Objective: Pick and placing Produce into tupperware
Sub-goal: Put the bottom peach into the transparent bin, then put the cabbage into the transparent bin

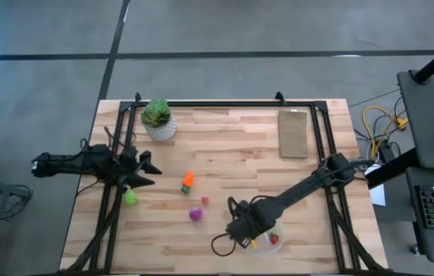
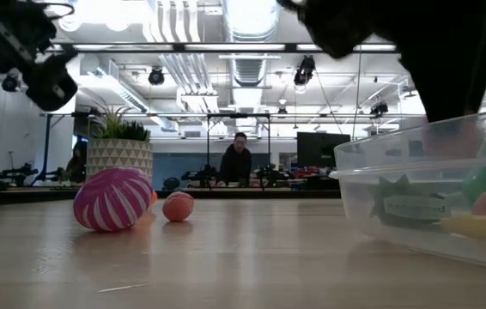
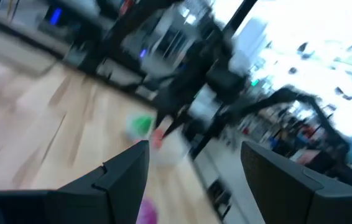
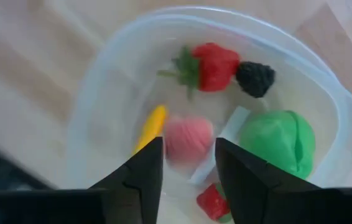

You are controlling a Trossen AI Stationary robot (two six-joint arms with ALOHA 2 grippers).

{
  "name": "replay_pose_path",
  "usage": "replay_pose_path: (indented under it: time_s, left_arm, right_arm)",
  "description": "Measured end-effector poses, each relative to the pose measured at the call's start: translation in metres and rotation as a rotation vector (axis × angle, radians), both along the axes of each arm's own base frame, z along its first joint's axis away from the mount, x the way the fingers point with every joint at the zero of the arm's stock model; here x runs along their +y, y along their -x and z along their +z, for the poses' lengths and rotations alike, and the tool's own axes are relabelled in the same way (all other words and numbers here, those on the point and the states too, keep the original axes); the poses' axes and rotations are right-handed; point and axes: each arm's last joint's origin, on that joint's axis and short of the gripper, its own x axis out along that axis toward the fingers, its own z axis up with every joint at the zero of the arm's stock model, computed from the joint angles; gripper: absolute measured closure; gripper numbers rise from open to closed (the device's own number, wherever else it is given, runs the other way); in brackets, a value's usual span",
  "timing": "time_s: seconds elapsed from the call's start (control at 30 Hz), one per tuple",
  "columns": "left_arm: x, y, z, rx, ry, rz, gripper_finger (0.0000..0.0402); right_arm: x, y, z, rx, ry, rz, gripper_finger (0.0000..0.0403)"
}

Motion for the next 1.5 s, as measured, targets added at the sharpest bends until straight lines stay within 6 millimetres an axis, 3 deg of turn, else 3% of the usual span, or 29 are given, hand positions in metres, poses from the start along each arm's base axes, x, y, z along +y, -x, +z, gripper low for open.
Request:
replay_pose_path:
  time_s: [0.27,0.43,0.93,1.2,1.33,1.43,1.5]
  left_arm:
    - [0.0,0.001,0.014,-0.144,0.008,0.0,0.0162]
    - [0.0,0.001,0.015,-0.155,0.009,0.002,0.0162]
    - [0.001,0.001,0.017,-0.164,0.026,0.026,0.0162]
    - [0.002,0.0,0.016,-0.149,0.066,0.049,0.0162]
    - [0.001,-0.001,0.014,-0.123,0.065,0.046,0.0162]
    - [0.001,-0.002,0.014,-0.12,0.071,0.042,0.0162]
    - [0.001,-0.002,0.014,-0.103,0.117,0.038,0.0162]
  right_arm:
    - [0.0,0.003,-0.01,0.033,-0.005,-0.089,0.0169]
    - [-0.001,0.0,0.004,-0.119,0.126,-0.115,0.0128]
    - [0.0,-0.01,0.023,-0.246,0.19,-0.122,0.0139]
    - [-0.017,-0.013,0.071,-0.397,0.247,-0.094,0.0151]
    - [-0.043,0.008,0.107,-0.413,0.31,-0.101,0.016]
    - [-0.067,0.031,0.143,-0.507,0.4,-0.147,0.0168]
    - [-0.082,0.044,0.157,-0.552,0.437,-0.176,0.0171]
